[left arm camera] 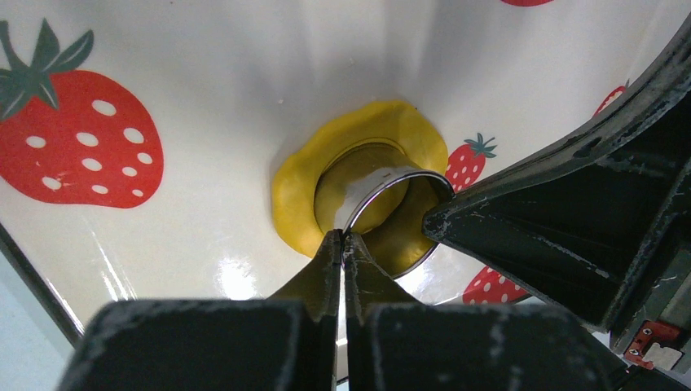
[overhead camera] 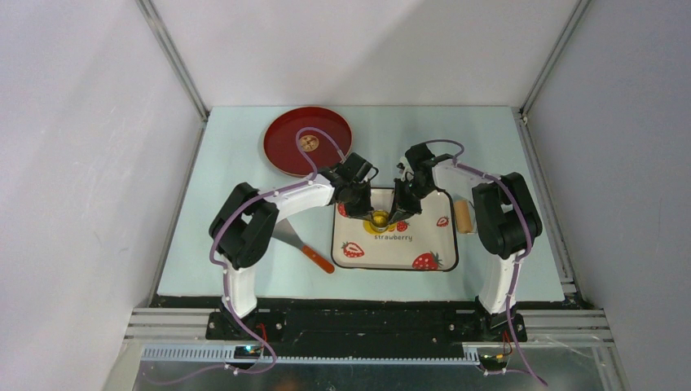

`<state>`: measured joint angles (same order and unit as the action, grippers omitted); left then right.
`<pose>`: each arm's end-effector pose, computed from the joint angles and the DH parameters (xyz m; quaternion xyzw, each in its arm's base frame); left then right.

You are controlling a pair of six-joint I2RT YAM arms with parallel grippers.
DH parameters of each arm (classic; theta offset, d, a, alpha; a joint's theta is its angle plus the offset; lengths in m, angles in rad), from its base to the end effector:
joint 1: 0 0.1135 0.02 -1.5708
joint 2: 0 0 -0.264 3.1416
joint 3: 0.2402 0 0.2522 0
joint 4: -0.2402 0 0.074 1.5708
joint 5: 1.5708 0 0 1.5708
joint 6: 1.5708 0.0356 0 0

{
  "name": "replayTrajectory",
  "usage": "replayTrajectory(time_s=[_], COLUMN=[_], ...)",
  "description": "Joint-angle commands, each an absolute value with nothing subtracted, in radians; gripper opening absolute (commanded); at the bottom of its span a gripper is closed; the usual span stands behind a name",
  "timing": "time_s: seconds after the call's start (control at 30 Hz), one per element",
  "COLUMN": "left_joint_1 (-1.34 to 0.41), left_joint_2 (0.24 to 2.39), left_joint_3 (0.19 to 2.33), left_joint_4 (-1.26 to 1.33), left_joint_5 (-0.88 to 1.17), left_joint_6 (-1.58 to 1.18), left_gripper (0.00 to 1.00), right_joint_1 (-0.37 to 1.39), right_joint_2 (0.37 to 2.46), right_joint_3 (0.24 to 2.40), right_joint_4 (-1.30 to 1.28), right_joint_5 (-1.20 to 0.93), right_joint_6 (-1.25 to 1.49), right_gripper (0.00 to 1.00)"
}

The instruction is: Roll out the dumpling wrappers from the dough

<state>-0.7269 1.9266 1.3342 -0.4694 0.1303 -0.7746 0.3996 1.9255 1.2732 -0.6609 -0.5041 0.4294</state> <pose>0.2973 -0.2706 0.1785 -0.0066 0.9659 -0.2175 0.1407 0.3338 0.1596 0.1583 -0.0177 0.9608 0.2765 0.0142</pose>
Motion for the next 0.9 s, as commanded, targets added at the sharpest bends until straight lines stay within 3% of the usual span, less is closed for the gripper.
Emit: replayTrajectory(time_s=[0.0, 0.87], left_joint_1=[-0.741, -0.761], left_joint_2=[1.971, 2.009], left_joint_3=[1.298, 1.348], left_joint_4=[-0.521, -0.597], left_joint_5=[0.076, 0.026], left_joint_6=[-0.806, -0.838], left_gripper=[0.00, 0.00], right_joint_1=[0.426, 0.401], right_joint_2=[1.988, 2.024], right_joint_3=[1.226, 1.112], right_joint_4=[-0.626, -0.556], right_joint_5=[-0.443, -0.470], right_joint_6=[0.412, 0.432], right_gripper=[0.00, 0.00])
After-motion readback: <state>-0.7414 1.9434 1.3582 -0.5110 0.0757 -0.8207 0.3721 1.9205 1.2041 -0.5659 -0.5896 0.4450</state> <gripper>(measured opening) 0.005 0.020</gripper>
